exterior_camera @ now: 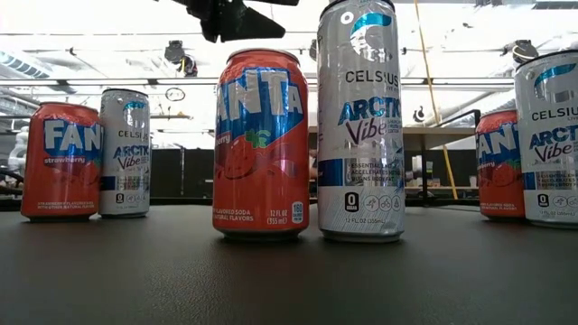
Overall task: Place canned beverage on shelf
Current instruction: Put the right green soda can on the shelf
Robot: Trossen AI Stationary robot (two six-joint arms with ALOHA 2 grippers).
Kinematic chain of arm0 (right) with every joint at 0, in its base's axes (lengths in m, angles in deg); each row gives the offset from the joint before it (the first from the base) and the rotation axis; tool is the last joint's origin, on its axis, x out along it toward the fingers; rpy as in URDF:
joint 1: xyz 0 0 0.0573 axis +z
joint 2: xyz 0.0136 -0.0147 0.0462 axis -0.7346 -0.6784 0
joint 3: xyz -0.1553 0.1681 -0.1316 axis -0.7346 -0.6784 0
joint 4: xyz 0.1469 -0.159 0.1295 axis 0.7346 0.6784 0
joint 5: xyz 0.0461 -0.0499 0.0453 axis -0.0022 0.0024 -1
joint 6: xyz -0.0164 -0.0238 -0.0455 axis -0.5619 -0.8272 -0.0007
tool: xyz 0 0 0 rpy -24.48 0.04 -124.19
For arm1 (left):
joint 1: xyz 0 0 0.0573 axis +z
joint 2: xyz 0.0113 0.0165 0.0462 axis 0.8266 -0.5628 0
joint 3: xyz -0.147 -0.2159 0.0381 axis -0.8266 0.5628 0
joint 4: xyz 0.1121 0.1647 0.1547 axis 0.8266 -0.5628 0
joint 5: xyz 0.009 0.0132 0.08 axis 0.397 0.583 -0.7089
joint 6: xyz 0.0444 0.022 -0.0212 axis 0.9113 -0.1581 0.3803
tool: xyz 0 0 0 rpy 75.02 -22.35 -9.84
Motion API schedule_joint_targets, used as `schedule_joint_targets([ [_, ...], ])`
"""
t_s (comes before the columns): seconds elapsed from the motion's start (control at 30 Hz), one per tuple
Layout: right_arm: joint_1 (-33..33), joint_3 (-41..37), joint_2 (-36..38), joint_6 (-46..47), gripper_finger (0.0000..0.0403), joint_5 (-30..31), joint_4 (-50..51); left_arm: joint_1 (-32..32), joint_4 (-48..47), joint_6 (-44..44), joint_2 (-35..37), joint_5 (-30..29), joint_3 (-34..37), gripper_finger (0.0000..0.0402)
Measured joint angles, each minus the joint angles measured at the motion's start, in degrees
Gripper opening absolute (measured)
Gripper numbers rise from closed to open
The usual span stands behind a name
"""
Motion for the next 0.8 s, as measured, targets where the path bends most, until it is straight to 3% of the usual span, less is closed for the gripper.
schedule_joint_targets([
  [0.47, -0.1, 0.1, 13.0, 1.3, 0.0283, 5.1, -0.8, 1.7, 5.3, 0.4, 0.0, 2.8, -0.1, 0.039],
  [0.63, -0.5, 2.4, 15.2, -2.7, 0.0283, 10.6, -2.6, 1.7, 6.3, 0.4, 0.0, 3.7, -0.1, 0.039],
  [0.8, -2.5, 6.2, 15.6, -12.4, 0.0286, 17.4, -7.9, 2.0, 6.2, 0.4, 0.0, 7.8, -1.8, 0.039],
])
